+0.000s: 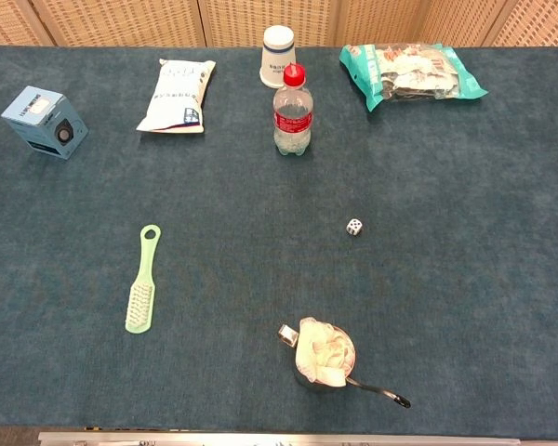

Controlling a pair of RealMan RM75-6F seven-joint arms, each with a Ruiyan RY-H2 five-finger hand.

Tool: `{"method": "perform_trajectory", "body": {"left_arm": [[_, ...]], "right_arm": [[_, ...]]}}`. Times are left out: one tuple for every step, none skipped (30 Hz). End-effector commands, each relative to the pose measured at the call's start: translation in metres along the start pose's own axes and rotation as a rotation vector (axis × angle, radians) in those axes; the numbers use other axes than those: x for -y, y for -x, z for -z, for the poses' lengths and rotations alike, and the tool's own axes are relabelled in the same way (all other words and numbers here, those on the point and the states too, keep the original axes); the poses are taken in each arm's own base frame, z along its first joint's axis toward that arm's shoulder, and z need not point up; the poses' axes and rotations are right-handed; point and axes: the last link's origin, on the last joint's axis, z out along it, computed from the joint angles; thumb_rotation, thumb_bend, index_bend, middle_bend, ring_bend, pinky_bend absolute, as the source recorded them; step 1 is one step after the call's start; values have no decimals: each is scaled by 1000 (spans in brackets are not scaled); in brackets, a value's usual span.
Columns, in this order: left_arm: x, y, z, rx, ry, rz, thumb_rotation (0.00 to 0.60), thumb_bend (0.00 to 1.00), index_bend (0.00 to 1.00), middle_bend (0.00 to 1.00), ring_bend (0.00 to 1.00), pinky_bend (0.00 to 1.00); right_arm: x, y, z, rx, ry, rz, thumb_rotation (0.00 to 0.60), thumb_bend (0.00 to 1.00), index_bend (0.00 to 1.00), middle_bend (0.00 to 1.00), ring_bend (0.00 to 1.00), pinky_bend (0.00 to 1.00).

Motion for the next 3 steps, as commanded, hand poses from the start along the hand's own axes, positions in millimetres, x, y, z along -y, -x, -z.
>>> {"method": "perform_trajectory", "body": {"left_arm": [[1, 1, -1, 5, -4, 0, 600, 0, 454, 369, 299, 560], [1, 1, 0, 8, -4, -2, 600, 0, 454, 369, 299, 560], [1, 1, 0, 8, -4, -2, 600, 0, 454, 369, 299, 560]], "right_arm": [[-3, -1, -1, 4, 5, -13, 600, 382, 383, 486, 404, 537], [-3, -1, -1, 7, 4, -16, 600, 382, 383, 486, 404, 537], [-3, -1, 0, 9, 3, -17, 600, 382, 383, 486, 404, 537]]}}
